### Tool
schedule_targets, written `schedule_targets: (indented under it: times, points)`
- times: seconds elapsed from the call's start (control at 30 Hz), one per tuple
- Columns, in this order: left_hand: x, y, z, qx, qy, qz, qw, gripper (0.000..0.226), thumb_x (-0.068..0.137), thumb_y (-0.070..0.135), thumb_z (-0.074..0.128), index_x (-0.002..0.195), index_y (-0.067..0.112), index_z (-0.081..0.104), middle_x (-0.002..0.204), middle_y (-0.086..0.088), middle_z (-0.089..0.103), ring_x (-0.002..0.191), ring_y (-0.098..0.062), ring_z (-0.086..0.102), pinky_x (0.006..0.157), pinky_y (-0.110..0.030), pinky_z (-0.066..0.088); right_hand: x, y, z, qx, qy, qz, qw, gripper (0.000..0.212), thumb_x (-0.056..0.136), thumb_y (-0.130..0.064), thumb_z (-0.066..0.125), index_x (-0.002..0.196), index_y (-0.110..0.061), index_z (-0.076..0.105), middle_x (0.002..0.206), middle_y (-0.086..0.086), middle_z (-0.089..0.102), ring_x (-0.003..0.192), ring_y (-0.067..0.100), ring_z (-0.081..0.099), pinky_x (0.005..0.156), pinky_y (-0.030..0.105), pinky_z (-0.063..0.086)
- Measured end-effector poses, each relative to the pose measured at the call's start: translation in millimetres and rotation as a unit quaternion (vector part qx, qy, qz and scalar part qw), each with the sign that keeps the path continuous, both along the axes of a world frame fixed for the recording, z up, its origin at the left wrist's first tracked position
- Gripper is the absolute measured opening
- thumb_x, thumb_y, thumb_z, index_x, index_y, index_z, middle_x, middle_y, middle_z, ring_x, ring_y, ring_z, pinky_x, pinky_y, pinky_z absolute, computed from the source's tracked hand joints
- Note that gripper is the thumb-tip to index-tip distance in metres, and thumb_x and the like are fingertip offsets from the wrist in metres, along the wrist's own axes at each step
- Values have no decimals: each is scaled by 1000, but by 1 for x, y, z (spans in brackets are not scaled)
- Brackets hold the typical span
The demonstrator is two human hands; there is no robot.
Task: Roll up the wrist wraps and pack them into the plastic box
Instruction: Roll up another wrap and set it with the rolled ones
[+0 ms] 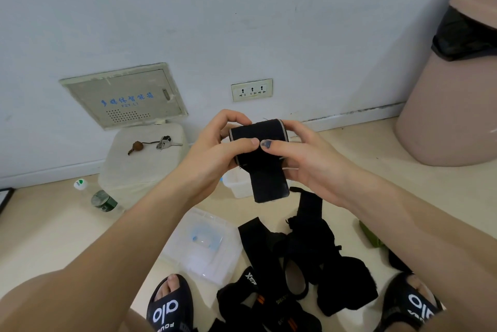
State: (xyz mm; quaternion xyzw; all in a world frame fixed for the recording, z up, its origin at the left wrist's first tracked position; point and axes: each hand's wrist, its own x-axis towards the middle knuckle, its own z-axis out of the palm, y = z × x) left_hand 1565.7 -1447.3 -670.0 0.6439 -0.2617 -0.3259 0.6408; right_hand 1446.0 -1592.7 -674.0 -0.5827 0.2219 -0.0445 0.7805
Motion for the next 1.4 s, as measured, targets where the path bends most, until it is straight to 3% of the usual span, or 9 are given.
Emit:
schedule_targets:
  times: [0.17,0.3,0.4,0.63,0.77,0.93,1.03,1.3,1.4]
  points:
    - [5,1,-2,-1,-66,59,996,31,75,11,76,97,26,62,119,-12,62,90,-27,67,83,-47,56,-7,14,-4,7,84,57,995,61,95,-5,70,145,-11,37,91,19,76,71,26,74,65,33,62]
    - [11,2,-7,8,-107,101,989,33,76,6,78,94,28,62,108,4,62,85,-22,64,76,-38,52,-9,18,4,-19,69,19,997,67,98,0,61,153,-19,27,75,17,72,59,24,68,56,30,57]
    - [16,3,-9,14,-71,105,992,32,72,11,78,95,26,63,106,3,61,88,-26,64,79,-45,49,-10,15,10,-30,70,-7,997,67,99,-1,58,153,-25,28,77,17,72,61,27,69,59,34,60]
    - [10,3,-11,26,-75,95,992,31,71,14,76,96,26,62,111,-5,59,91,-29,66,77,-43,54,-7,15,1,-146,184,31,971,78,95,-57,61,157,-32,23,110,1,63,79,23,79,74,36,65]
    - [6,0,-9,5,-40,72,997,32,73,11,75,101,20,60,109,-5,58,88,-25,67,76,-36,55,-4,18,-7,-130,168,14,977,65,99,-37,65,152,-21,31,107,0,67,76,18,76,69,34,64]
    - [6,-2,-10,1,-40,68,997,30,74,11,76,98,21,62,109,-6,60,88,-27,67,80,-42,56,-5,17,1,-35,48,-59,996,47,99,0,57,139,-21,44,74,15,74,52,20,63,50,27,50]
    - [3,-4,-11,-3,-31,60,998,29,75,10,76,98,20,62,109,-8,60,89,-30,66,80,-46,55,-8,20,7,-39,-11,-87,995,51,98,5,57,136,-28,48,75,18,71,55,22,65,50,27,51]
    - [-4,-12,-9,8,-16,55,998,25,89,-2,72,105,12,58,112,-15,62,83,-27,70,78,-37,59,-12,16,16,-66,-60,-110,990,15,99,5,57,108,-7,59,61,8,69,57,23,68,56,28,57]
    - [-4,-12,-11,36,16,37,999,23,90,-2,70,107,11,60,111,-17,63,81,-24,69,82,-39,60,-14,9,19,-62,-46,-61,995,11,95,10,56,101,5,65,72,18,71,63,24,72,61,27,59]
